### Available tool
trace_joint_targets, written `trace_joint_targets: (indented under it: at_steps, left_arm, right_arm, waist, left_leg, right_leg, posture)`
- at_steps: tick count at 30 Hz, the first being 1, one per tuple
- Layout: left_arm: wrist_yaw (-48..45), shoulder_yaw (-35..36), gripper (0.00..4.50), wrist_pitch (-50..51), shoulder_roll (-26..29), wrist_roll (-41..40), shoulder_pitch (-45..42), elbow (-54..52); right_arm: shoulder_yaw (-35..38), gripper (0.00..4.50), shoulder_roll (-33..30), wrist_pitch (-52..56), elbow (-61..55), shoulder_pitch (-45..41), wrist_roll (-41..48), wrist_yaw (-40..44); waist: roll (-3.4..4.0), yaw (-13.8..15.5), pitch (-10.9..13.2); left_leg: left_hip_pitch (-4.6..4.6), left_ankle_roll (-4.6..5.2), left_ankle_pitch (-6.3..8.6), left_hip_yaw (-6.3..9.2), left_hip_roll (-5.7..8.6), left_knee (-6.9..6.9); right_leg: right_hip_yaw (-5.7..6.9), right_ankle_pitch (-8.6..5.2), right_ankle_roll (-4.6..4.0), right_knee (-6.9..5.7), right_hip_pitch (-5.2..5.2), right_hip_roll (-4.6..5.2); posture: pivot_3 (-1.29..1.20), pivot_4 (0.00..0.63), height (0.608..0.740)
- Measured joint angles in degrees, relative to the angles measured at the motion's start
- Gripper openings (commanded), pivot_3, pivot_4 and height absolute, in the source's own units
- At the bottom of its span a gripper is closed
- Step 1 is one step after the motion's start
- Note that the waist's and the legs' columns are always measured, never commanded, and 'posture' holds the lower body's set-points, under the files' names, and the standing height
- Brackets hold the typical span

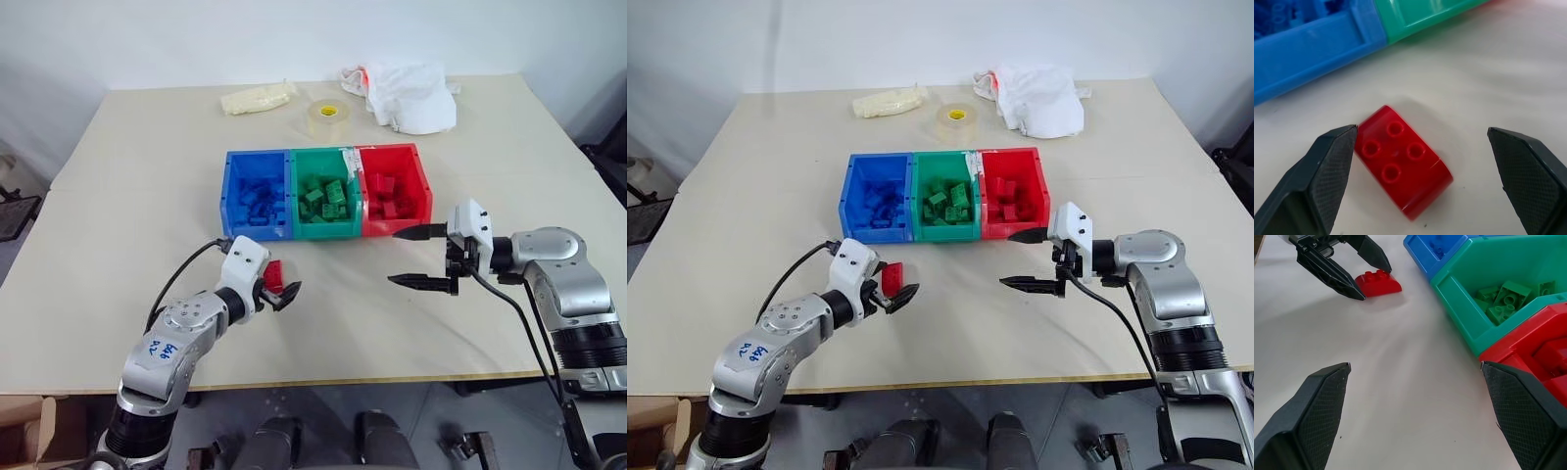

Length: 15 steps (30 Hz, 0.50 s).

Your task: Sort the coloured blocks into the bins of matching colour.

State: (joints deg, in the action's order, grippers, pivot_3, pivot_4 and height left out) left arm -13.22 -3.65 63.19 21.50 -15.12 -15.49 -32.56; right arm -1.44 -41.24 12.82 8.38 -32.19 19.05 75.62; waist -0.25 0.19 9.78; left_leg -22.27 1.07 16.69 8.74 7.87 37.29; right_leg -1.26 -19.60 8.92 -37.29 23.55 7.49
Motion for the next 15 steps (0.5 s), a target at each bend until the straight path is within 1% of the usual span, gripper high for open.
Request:
trace_joint_targets:
  at_steps: [3,10,13,15]
  left_arm:
    - [1.8,-1.1,4.50,4.7,1.1,1.2,-0.3,-0.3]
    - [2.7,-0.9,4.50,9.3,-0.3,1.1,-1.3,-1.6]
    - [2.7,-0.8,3.93,9.7,-0.6,1.1,-1.5,-1.6]
    - [2.7,-0.9,3.33,9.4,-0.6,1.1,-1.5,-1.4]
  right_arm:
    - [0.0,4.46,-0.4,0.0,0.0,0.1,0.0,-0.1]
    - [0.0,4.46,-0.7,0.0,-0.3,0.8,0.1,-0.5]
    - [0.0,4.50,-0.8,0.0,-0.3,1.0,0.1,-0.6]
    - [0.0,4.50,-1.0,0.0,-0.3,1.0,0.1,-0.7]
  waist:
    - [-0.02,0.0,0.0]
    - [-0.06,0.3,0.0]
    - [-0.06,0.4,0.0]
    - [-0.06,0.6,0.0]
  left_leg:
    - [-0.01,0.00,0.00,-0.01,0.01,-0.01]
    - [0.00,0.00,0.00,-0.01,0.01,0.00]
    - [0.00,0.00,0.00,-0.02,0.01,0.02]
    - [0.00,0.00,0.00,-0.02,0.01,0.02]
  right_leg:
    - [-0.01,0.00,0.00,-0.01,0.02,-0.02]
    - [0.00,0.00,0.00,-0.01,0.01,-0.02]
    - [-0.01,0.00,0.00,-0.01,0.01,-0.02]
    - [-0.01,0.00,0.00,-0.01,0.01,-0.02]
  posture:
    - [0.00,0.150,0.740]
    - [0.00,0.150,0.740]
    - [0.00,0.150,0.740]
    - [0.00,0.150,0.740]
